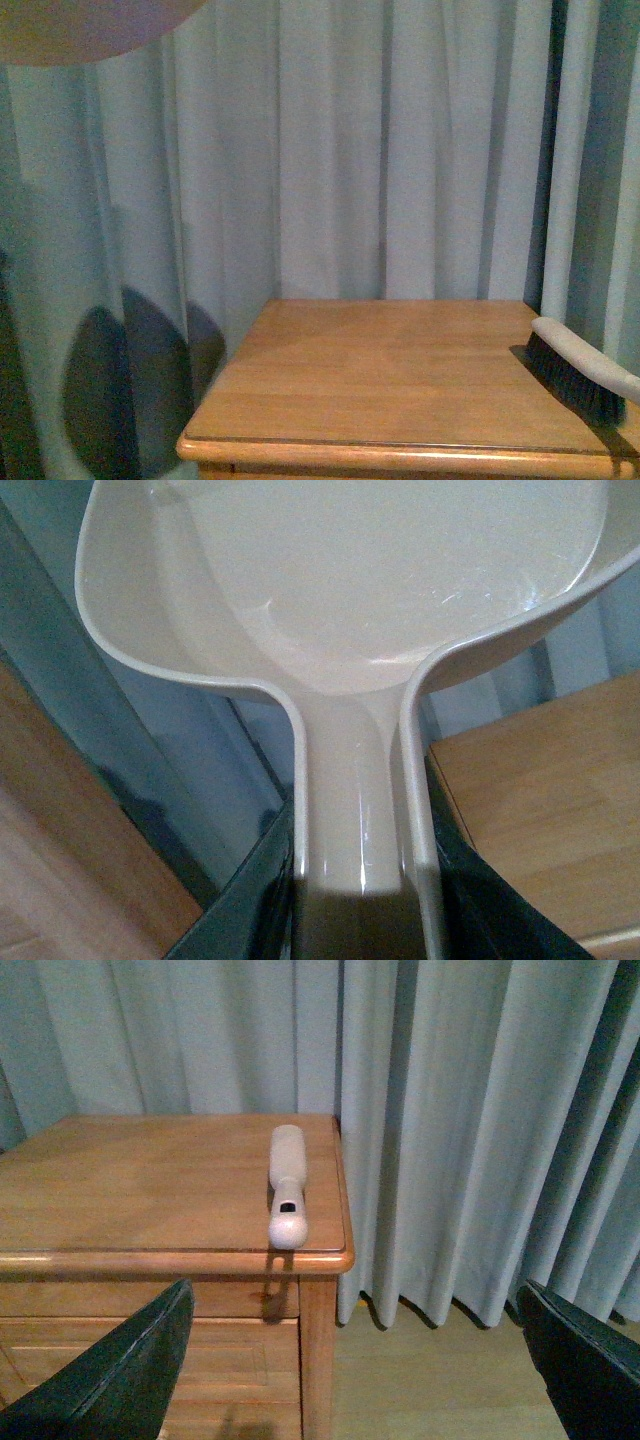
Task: Clean up trash
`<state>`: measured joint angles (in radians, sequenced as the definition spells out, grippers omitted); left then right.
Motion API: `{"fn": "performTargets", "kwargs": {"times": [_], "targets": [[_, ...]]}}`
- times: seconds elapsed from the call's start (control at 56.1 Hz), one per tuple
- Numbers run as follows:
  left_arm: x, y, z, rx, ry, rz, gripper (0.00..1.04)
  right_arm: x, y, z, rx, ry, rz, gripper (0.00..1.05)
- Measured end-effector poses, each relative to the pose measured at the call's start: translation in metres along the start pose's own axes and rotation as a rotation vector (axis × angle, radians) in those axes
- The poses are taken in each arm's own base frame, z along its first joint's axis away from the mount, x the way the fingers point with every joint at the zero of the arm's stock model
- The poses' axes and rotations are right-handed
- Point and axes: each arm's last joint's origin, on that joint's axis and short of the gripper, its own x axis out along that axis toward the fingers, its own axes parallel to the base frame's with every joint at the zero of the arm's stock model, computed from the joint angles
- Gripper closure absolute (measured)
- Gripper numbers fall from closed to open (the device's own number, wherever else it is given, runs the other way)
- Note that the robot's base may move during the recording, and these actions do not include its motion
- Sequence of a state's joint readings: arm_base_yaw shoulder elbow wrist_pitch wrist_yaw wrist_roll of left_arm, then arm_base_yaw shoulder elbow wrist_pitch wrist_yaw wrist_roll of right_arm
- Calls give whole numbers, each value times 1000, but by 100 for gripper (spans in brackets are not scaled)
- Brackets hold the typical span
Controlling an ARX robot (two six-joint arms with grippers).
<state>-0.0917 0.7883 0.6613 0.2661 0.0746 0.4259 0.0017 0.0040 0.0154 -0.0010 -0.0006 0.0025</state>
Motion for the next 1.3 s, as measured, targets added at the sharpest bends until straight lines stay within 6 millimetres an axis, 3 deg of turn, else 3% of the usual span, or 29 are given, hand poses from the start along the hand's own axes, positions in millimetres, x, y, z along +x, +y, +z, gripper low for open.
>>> {"fn": "performTargets", "kwargs": {"times": [0.16, 0.249, 0.321, 0.392, 0.445, 0.588, 0.766, 0.962, 1.175, 1.3], "targets": [[-44, 4, -17, -73, -18, -14, 77, 0, 0, 0, 0, 0, 0, 7], [-58, 5, -23, -107, -25, -23, 77, 0, 0, 0, 0, 0, 0, 7], [-64, 6, -25, -132, -29, -24, 77, 1, 0, 0, -8, 5, -36, 7], [-66, 8, -24, -152, -31, -8, 77, 3, 3, -3, -91, 102, -354, 7], [-66, 8, -25, -158, -31, -8, 77, 4, 3, -6, -133, 152, -483, 7], [-66, 8, -25, -163, -31, -10, 77, 13, 2, 12, -106, 171, -501, 7], [-66, 8, -25, -166, -31, -11, 77, 57, 9, 55, -2, 280, -314, 7], [-66, 8, -25, -166, -31, -10, 77, 127, 16, 93, 126, 513, -201, 7], [-66, 8, -25, -166, -31, -11, 77, 190, 28, 108, 199, 694, -155, 7], [-66, 8, -25, -167, -31, -10, 77, 218, 34, 101, 214, 774, -143, 7]]}}
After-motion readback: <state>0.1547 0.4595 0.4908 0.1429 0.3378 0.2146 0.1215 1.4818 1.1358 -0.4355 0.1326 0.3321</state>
